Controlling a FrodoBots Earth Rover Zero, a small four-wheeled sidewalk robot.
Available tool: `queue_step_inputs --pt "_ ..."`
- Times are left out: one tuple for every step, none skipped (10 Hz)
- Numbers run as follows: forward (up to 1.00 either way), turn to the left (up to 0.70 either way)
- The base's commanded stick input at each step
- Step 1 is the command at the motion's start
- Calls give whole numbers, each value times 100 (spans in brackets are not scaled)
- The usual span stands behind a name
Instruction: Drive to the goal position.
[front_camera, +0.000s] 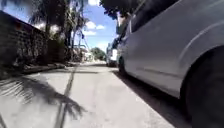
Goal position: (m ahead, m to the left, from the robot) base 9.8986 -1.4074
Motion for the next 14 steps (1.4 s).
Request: queue_step_inputs --pt "100 36" --pt "100 11" --pt "100 3" --pt "100 10" --pt "100 19" --pt "100 21" --pt "100 4" --pt "100 10" --pt "100 24" --pt "100 0" --pt "100 1" --pt "100 1" --pt "100 1" --pt "100 4"
